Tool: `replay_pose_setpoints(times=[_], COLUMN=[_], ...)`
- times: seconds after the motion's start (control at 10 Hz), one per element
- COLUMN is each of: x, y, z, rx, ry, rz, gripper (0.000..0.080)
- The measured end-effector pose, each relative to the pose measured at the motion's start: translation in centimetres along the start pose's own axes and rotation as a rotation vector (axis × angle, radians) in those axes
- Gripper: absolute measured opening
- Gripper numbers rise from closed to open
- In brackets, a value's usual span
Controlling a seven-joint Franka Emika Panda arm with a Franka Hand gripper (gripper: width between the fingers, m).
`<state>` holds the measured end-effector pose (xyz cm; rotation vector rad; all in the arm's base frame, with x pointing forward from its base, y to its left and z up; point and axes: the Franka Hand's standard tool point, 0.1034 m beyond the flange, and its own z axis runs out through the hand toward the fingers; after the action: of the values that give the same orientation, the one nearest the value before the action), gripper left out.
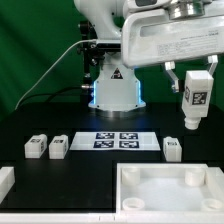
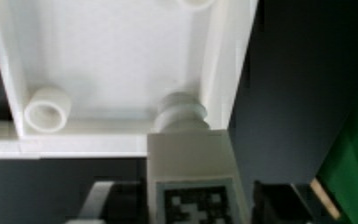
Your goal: Assemble one leg
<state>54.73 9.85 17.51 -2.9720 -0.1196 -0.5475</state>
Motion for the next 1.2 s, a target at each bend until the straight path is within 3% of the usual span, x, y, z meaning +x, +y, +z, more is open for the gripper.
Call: replay_pose_setpoints(times=[0.1,0.2,0.5,0.8,1.2], x=[0.5,-0.2,4.2,4.8,4.7], y=[0.2,0.3,0.6,0.8,0.8], z=[-0.2,0.3,3.0,6.0,5.9], rx=[-0.011,-0.01,0.009,0.019,0.019], ry=[0.111,0.08,0.129,0.132,0.131], rz=[-0.004,-0.008,-0.022,-0.007,-0.008], gripper=[0.0287,0.0287,0.0287,0.0287,0.0287])
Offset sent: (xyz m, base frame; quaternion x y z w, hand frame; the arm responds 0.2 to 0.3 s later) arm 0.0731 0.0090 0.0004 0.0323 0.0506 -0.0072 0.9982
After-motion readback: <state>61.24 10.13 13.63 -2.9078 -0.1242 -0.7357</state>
